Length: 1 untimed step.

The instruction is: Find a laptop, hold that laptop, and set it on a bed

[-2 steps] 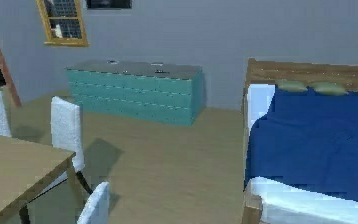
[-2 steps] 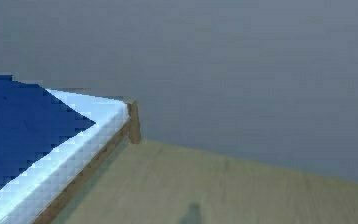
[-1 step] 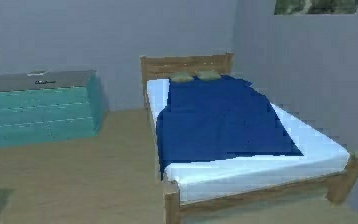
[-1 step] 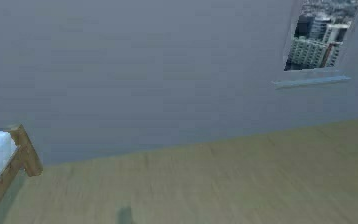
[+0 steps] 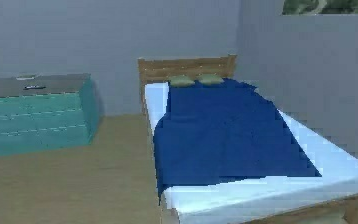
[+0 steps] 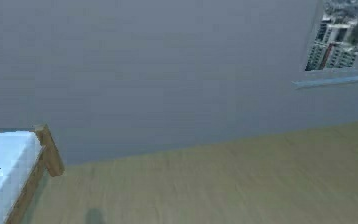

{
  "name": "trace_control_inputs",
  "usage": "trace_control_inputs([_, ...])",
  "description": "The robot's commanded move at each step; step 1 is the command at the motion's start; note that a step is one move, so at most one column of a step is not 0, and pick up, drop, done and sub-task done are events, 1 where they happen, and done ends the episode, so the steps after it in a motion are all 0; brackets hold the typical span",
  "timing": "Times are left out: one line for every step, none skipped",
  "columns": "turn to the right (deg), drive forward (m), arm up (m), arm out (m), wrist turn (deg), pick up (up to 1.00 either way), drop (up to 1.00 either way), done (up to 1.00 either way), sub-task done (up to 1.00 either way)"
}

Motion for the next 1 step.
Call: trace_control_inputs([-45.0, 0.0, 0.0, 0.0, 0.0, 0.0, 0.0, 0.0, 0.0])
